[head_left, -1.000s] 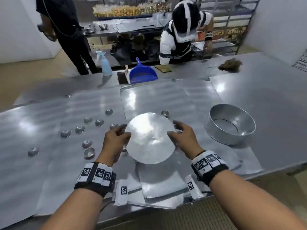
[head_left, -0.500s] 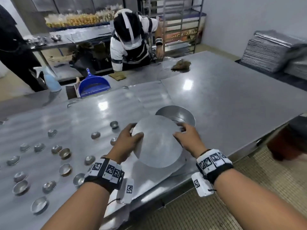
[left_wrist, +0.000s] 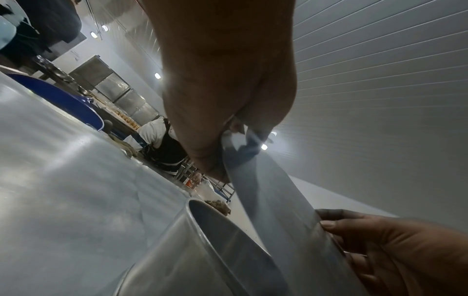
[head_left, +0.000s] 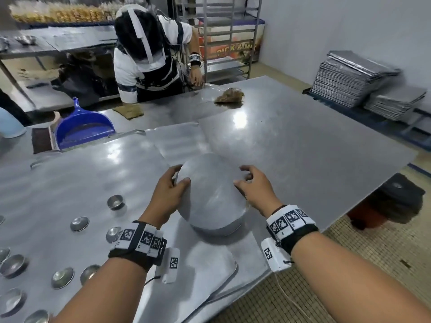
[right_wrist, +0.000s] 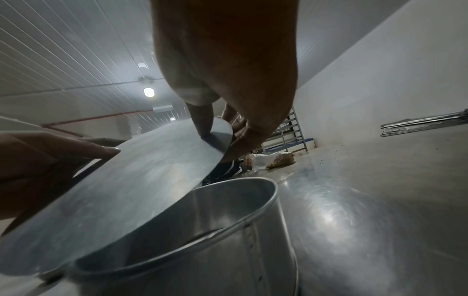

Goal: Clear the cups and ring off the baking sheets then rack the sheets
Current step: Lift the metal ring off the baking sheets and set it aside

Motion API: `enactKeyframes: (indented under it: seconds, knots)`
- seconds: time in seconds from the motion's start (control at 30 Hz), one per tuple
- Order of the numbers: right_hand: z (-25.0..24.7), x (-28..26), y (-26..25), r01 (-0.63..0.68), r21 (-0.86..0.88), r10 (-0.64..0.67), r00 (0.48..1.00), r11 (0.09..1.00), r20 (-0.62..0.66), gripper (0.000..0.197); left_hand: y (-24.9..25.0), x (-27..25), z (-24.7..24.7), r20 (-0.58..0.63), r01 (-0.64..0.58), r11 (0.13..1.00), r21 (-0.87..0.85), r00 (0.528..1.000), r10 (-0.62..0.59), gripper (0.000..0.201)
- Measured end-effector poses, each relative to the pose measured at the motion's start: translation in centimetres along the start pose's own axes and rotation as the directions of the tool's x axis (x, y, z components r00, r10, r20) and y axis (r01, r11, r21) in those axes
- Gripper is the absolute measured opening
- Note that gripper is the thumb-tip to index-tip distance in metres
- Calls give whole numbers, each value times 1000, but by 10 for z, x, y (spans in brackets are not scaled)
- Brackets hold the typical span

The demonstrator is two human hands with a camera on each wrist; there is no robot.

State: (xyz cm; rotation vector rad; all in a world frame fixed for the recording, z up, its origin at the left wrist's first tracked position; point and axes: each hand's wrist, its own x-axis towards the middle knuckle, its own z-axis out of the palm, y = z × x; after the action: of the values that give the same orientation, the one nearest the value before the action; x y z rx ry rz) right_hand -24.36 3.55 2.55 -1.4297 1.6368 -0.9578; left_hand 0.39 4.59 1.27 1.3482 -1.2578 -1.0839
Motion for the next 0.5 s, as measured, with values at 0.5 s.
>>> enactKeyframes:
  seconds: [0.5]
  knots:
    - [4, 78, 55, 36, -307, -7, 995, 951, 97, 28, -45, 47, 25, -10, 14, 971, 240, 1000, -13, 36]
